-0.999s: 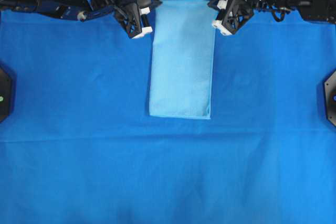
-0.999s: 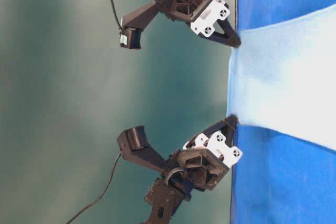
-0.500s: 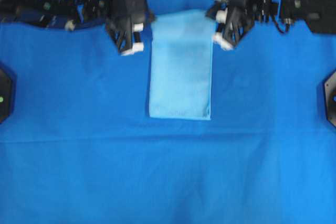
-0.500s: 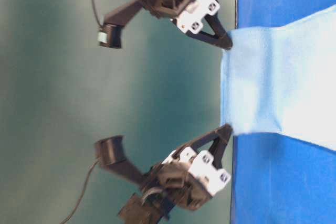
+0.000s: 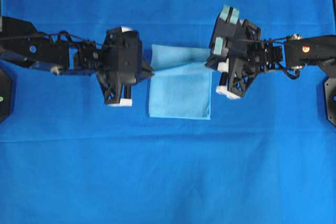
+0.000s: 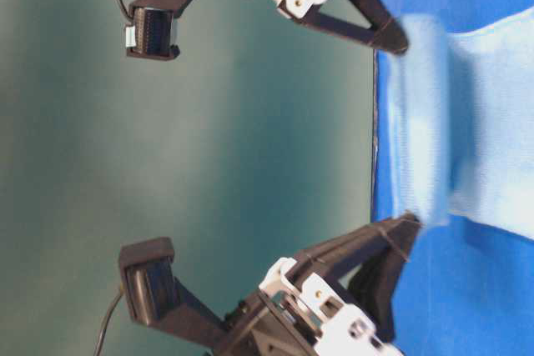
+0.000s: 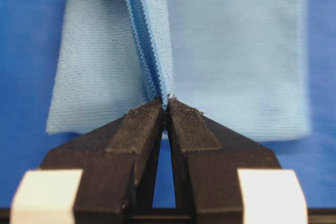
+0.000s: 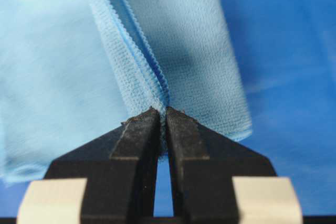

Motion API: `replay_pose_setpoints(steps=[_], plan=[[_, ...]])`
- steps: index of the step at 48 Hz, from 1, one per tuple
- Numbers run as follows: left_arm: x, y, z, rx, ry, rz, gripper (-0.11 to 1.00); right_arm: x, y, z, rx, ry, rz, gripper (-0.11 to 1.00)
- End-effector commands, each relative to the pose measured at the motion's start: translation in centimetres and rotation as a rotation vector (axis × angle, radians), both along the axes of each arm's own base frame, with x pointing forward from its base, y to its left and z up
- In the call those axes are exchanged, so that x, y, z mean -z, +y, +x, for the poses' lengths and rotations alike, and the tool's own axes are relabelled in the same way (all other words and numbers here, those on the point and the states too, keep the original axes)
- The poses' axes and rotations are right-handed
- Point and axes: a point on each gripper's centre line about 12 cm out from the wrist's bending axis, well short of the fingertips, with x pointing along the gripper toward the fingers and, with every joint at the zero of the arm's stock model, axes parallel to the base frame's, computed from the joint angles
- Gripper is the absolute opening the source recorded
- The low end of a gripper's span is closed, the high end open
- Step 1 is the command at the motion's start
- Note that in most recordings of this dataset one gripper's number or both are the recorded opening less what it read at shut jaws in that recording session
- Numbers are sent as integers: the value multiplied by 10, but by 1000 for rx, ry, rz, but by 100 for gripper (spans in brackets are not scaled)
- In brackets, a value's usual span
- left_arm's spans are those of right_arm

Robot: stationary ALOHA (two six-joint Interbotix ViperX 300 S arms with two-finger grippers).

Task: Fold the light blue towel.
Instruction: 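Grasp the far end corners and fold them toward the near end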

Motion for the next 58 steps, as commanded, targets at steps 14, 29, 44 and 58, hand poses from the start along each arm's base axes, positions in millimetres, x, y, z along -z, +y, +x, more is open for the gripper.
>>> replay_pose_setpoints(steps=[14, 29, 44, 58], plan=[[19, -41, 2, 70, 45, -49, 5, 4, 38, 2, -26, -7, 72, 5], [23, -44, 5, 78, 31, -49, 5, 20, 47, 10, -34, -15, 118, 5], [21, -43, 7, 77, 20, -47, 26, 19, 50, 16, -52, -62, 142, 6], [18, -44, 9, 80, 13, -44, 42, 13, 66, 24, -105, -106, 155, 62]])
